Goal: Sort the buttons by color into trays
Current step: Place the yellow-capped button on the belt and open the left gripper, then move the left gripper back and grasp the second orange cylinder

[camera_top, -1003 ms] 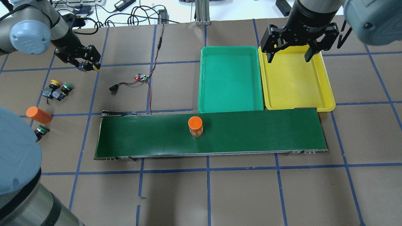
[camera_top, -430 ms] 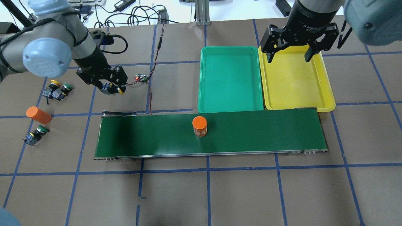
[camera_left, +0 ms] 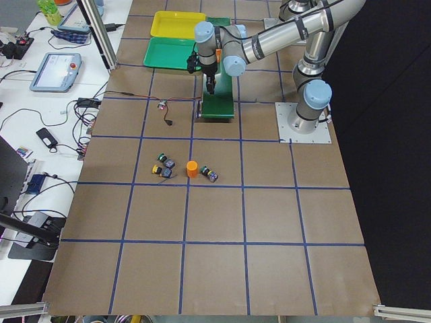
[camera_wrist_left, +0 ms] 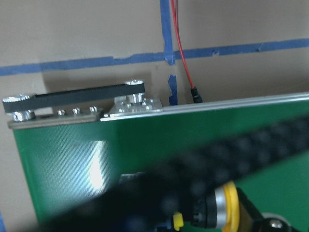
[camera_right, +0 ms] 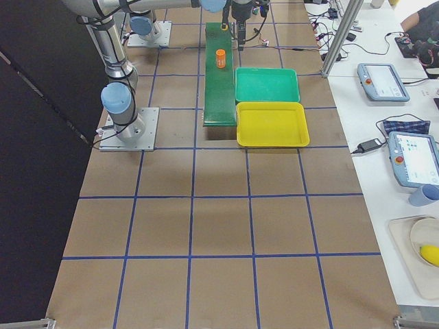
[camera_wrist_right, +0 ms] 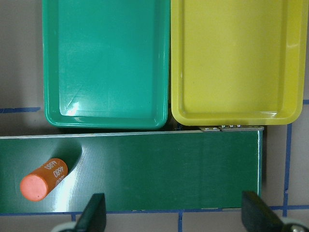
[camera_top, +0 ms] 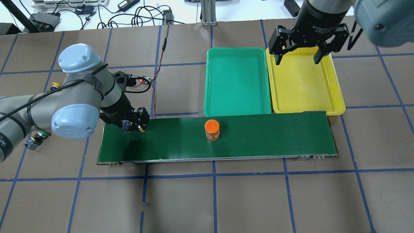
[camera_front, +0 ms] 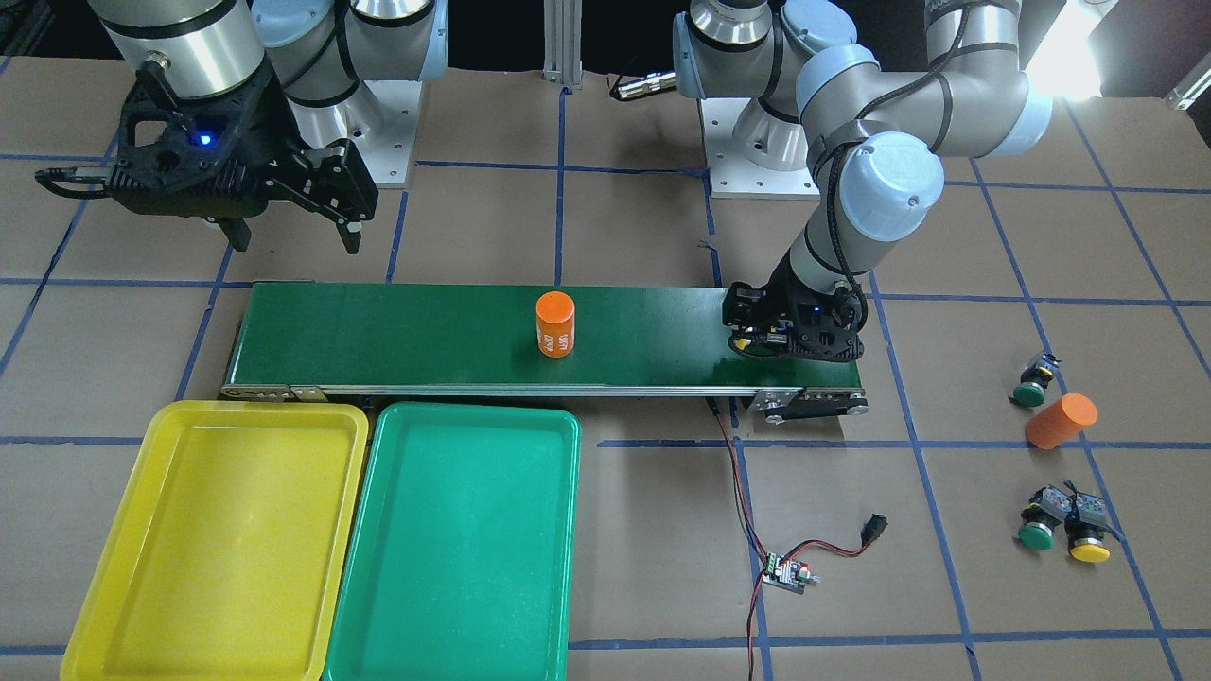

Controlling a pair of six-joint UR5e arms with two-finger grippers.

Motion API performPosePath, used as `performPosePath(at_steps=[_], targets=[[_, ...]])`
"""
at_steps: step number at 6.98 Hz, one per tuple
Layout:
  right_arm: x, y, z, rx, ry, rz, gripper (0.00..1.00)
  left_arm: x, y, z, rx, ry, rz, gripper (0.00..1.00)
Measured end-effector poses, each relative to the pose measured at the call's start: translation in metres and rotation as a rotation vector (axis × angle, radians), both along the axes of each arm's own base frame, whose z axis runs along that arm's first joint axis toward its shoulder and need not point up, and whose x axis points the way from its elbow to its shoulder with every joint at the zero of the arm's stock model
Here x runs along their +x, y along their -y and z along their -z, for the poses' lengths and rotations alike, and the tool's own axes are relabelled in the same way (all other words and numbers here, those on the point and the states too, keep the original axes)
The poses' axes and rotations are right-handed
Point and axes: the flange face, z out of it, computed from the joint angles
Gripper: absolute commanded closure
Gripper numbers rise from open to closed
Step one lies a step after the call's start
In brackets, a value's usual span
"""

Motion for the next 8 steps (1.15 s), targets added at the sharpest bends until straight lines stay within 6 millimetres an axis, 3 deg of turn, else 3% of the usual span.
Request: performPosePath(at_steps=[2, 4, 5, 6, 7, 8], targets=[[0.0, 0.0, 0.0, 0.001, 0.0, 0.0, 0.0, 0.001, -0.008, 0.009, -0.008, 0.006, -0.014, 0.0], [0.0, 0.0, 0.0, 0.0, 0.001, 0.0, 0.0, 0.005, -0.003, -0.017, -0.039, 0.012, -0.023, 0.0], [0.0, 0.0, 0.0, 0.0, 0.001, 0.0, 0.0, 0.016, 0.013, -0.039, -0.061, 0.014, -0.042, 0.0], [0.0, 0.0, 0.0, 0.0, 0.001, 0.0, 0.0, 0.044, 0.037, -0.058, -0.079, 0.017, -0.079, 0.0], [0.0, 0.0, 0.0, 0.0, 0.001, 0.0, 0.0, 0.088, 0.063, -0.066, -0.09, 0.02, -0.127, 0.0], [0.0, 0.0, 0.0, 0.0, 0.001, 0.0, 0.0, 0.142, 0.087, -0.061, -0.087, 0.026, -0.15, 0.0]])
